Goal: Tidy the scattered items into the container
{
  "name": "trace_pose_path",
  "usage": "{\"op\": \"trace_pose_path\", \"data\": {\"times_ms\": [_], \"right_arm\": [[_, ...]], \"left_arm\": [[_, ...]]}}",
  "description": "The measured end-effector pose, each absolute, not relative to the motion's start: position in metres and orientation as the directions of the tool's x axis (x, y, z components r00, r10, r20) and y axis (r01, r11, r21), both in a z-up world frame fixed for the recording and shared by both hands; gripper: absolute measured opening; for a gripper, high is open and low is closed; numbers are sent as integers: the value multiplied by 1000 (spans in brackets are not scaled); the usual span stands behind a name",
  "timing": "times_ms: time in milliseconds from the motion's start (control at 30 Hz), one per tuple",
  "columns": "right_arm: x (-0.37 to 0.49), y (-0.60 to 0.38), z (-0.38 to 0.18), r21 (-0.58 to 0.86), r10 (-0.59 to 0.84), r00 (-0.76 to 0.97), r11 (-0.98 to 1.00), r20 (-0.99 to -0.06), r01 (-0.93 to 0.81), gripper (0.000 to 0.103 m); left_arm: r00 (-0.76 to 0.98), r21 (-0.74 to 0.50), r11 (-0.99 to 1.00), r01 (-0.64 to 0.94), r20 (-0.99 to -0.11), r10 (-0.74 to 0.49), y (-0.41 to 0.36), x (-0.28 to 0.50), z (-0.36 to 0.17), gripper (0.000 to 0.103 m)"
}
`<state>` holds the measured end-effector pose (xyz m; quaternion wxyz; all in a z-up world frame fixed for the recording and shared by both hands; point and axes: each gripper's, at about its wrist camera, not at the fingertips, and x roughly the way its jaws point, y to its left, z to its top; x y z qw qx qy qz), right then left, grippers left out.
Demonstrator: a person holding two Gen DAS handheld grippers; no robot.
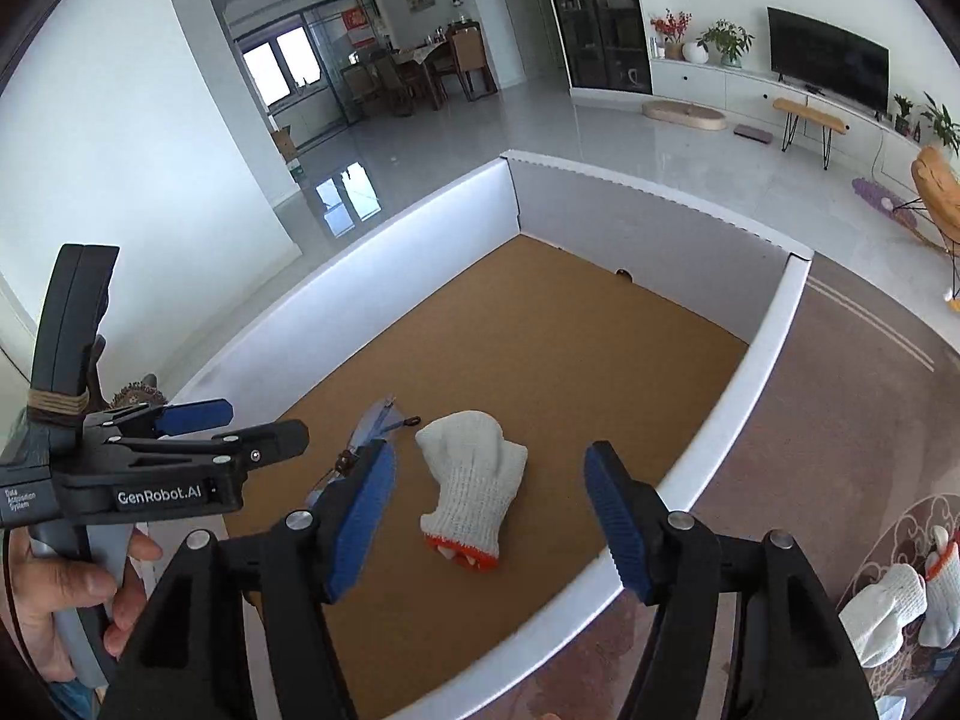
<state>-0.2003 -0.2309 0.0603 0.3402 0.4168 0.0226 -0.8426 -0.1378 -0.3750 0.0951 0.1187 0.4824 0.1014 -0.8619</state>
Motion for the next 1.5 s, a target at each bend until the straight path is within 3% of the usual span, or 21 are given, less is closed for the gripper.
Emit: {"op": "trace_pose_path", "data": {"times_ms": [133,233,367,533,767,900,1100,1500], "right_arm": [[-138,-138,62,204,-543,-498,-787,-676,582,66],[-92,-46,50,149,-468,-582,-847,-665,511,66],[-49,81,16,70,-260,-658,-951,-706,301,66],[-30,195,-30,-13,-20,-616,-999,-788,49,66],[-24,193,-51,-25,-15,-612,-998,-791,58,68],[-56,176,-55,-12,-31,-615,-998,-788,65,71],[-112,176,-58,-7,-2,-604,-1000,-797,13,85],[-119,173,-58,-10,13,-603,-1000,-798,-8,85]], "left_arm": [[-558,-78,-993,91,-830,14,-299,-124,145,92],[-533,-84,-994,-70,-839,108,-226,-113,157,103],[-441,-64,-965,-253,-880,174,-128,-100,120,103],[-445,82,-914,-397,-888,113,-39,-78,44,103],[-529,6,-955,-295,-834,158,-12,-79,-15,103],[-536,11,-950,-312,-828,166,3,-85,-40,103],[-533,1,-943,-332,-825,187,14,-104,-37,103],[-533,0,-943,-332,-825,188,16,-106,-39,103]]}}
